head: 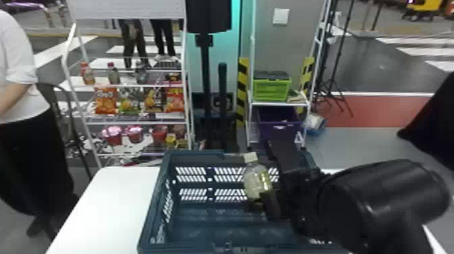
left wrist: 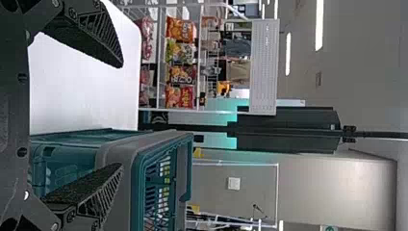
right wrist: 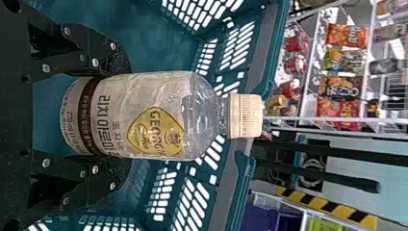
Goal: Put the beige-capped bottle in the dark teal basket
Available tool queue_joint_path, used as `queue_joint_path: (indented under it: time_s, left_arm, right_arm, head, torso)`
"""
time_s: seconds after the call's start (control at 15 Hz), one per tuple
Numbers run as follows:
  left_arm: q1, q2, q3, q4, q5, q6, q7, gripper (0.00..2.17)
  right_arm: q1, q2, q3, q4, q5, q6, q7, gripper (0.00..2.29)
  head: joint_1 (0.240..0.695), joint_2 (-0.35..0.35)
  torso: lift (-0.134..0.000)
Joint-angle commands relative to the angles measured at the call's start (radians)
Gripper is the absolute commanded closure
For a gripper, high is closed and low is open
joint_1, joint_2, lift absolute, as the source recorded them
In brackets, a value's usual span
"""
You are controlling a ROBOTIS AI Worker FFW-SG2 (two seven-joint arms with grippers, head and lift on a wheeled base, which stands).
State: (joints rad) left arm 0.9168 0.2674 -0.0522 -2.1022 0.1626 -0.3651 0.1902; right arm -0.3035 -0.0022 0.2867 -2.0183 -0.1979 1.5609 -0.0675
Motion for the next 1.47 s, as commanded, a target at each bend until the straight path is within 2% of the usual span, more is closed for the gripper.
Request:
queue_joint_path:
  time_s: [0.0,0.47,0.73,0.8,0.93,1.13,1.2,1.27,1.33,1.4]
  left_arm:
    - [0.0,0.001,0.0,-0.001,0.0,-0.001,0.0,0.16]
    - [-0.001,0.006,0.0,0.011,0.003,-0.016,0.0,0.16]
    - [0.002,0.006,0.0,0.016,0.005,-0.034,0.0,0.16]
    - [0.002,0.006,0.002,0.016,0.005,-0.034,0.0,0.16]
    - [0.002,0.006,0.002,0.016,0.005,-0.034,0.0,0.16]
    - [0.002,0.006,0.002,0.016,0.005,-0.034,0.0,0.16]
    - [0.002,0.006,0.002,0.016,0.005,-0.034,0.0,0.16]
    - [0.002,0.006,0.002,0.016,0.005,-0.034,0.0,0.16]
    - [0.002,0.006,0.002,0.016,0.005,-0.038,0.0,0.16]
    - [0.004,0.006,0.002,0.016,0.005,-0.038,0.0,0.16]
  right_arm:
    - [-0.025,0.003,0.002,0.101,-0.012,0.011,0.0,2.28]
    - [-0.097,0.003,0.005,0.319,-0.034,0.011,0.0,2.28]
    - [-0.124,0.003,0.011,0.38,-0.063,0.011,0.0,2.27]
    - [-0.128,0.003,0.012,0.392,-0.063,0.011,0.0,2.26]
    - [-0.129,0.003,0.011,0.401,-0.064,0.011,0.0,2.08]
    - [-0.129,0.003,0.008,0.401,-0.077,0.011,0.0,1.7]
    - [-0.131,0.003,0.008,0.401,-0.08,0.011,0.0,1.08]
    - [-0.129,0.003,0.008,0.401,-0.084,0.011,0.0,0.31]
    - [-0.131,0.003,0.008,0.401,-0.086,0.011,0.0,0.0]
    - [-0.131,0.003,0.008,0.401,-0.087,0.011,0.0,0.0]
  head:
    - [0.499,0.0]
    - [0.499,0.0]
    - [0.499,0.0]
    - [0.499,0.0]
    - [0.499,0.0]
    - [0.499,0.0]
    - [0.499,0.0]
    - [0.499,0.0]
    - [0.499,0.0]
    - [0.499,0.0]
  torso:
    - [0.0]
    - [0.0]
    - [0.0]
    - [0.0]
    - [0.0]
    - [0.0]
    - [0.0]
    - [0.0]
    - [0.0]
    - [0.0]
